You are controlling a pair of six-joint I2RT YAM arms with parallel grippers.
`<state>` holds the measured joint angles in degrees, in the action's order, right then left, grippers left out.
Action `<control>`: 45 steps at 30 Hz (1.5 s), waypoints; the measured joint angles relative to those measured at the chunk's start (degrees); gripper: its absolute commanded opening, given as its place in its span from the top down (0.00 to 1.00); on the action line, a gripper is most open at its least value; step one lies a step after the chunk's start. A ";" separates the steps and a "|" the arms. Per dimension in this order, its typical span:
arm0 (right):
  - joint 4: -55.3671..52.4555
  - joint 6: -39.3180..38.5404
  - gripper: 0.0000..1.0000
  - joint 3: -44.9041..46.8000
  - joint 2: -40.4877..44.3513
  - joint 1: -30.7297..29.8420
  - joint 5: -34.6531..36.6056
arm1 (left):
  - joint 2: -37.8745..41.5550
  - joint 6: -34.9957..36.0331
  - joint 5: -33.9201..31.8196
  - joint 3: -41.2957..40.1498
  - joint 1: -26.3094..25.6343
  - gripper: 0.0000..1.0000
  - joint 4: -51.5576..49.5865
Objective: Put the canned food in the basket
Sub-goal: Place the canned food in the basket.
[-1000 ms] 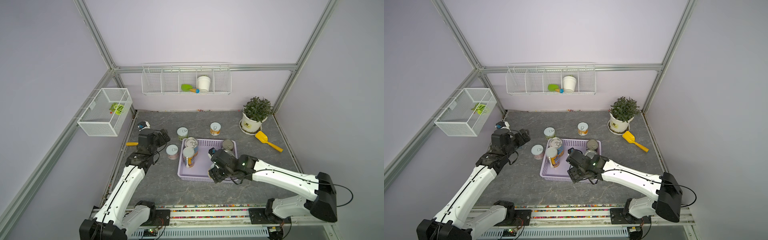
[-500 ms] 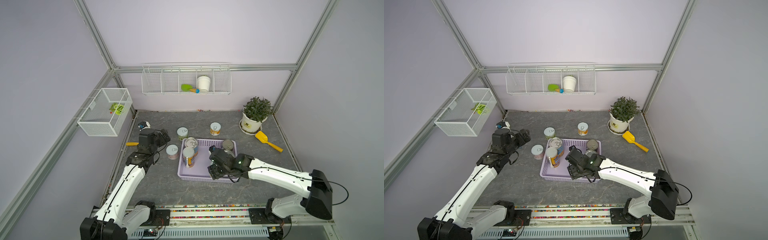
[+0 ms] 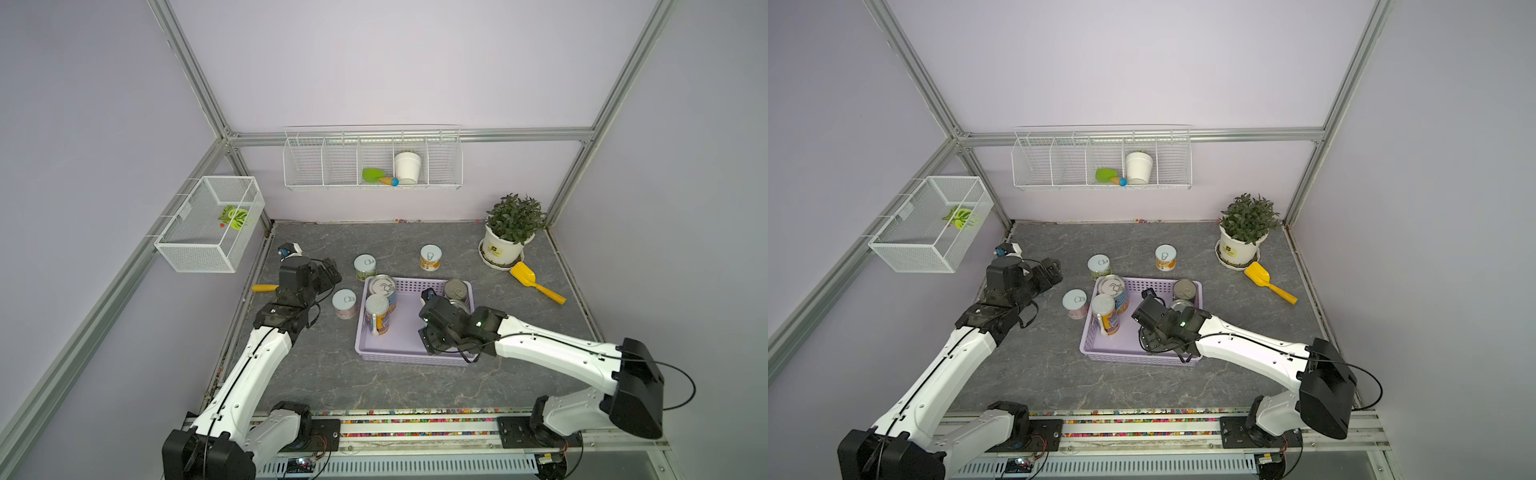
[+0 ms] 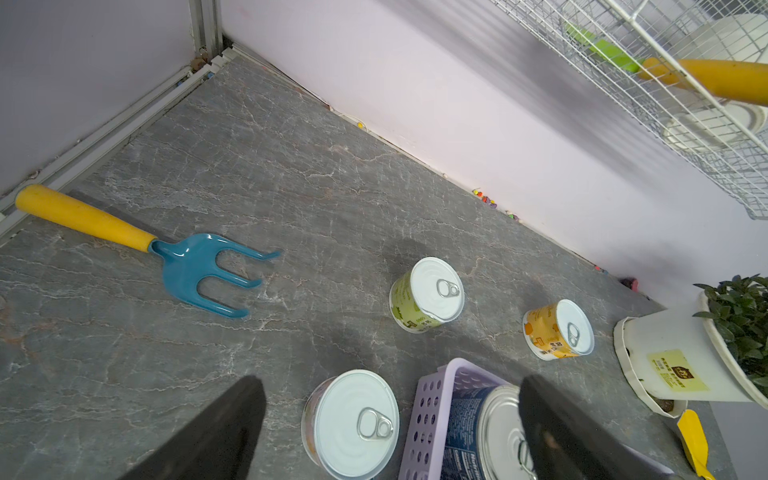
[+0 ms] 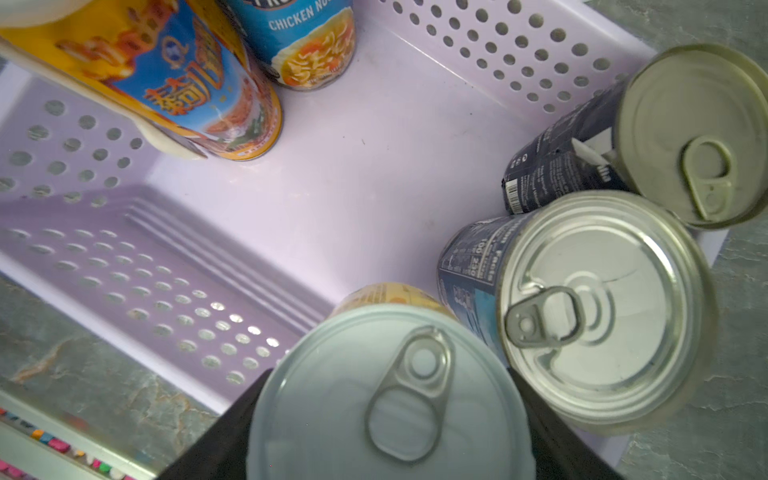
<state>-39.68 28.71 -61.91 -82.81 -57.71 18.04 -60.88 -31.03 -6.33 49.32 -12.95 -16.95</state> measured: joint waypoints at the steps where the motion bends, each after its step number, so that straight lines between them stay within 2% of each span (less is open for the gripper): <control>1: 0.09 -0.02 0.77 -0.22 -0.85 0.00 -0.04 | 0.00 0.00 0.00 0.00 0.04 0.00 0.00; 6: -0.04 0.39 0.77 0.52 -3.41 0.00 -0.46 | 0.00 0.00 0.02 0.00 0.11 0.01 0.00; 13: -0.55 2.75 0.77 5.84 -3.10 0.46 0.59 | -0.52 0.00 0.26 0.00 0.20 0.00 0.13; 27: 1.07 7.74 0.77 8.98 -2.21 0.90 1.66 | -0.96 0.00 0.39 0.00 0.20 0.01 0.20; 33: 2.75 9.97 0.72 9.84 -3.69 2.43 0.76 | -1.18 0.00 0.39 0.00 0.20 0.00 0.24; 36: 2.58 10.88 0.62 9.84 -3.63 2.58 0.87 | -1.29 0.00 0.39 0.00 0.22 0.01 0.24; 38: 2.29 11.61 0.45 9.84 -3.54 2.56 1.22 | -1.36 0.00 0.39 0.00 0.26 0.00 0.28; 43: -0.35 13.25 0.14 9.79 -2.95 2.58 3.02 | -1.46 0.00 0.42 0.00 0.31 0.00 0.39; 45: -1.05 13.70 0.07 9.42 -2.89 2.58 4.74 | -1.62 0.00 0.44 0.00 0.31 0.00 0.42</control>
<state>-40.73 42.41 -52.49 -85.69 -55.13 22.79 -62.50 -31.03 -5.89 49.32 -12.64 -16.53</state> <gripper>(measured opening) 0.880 0.995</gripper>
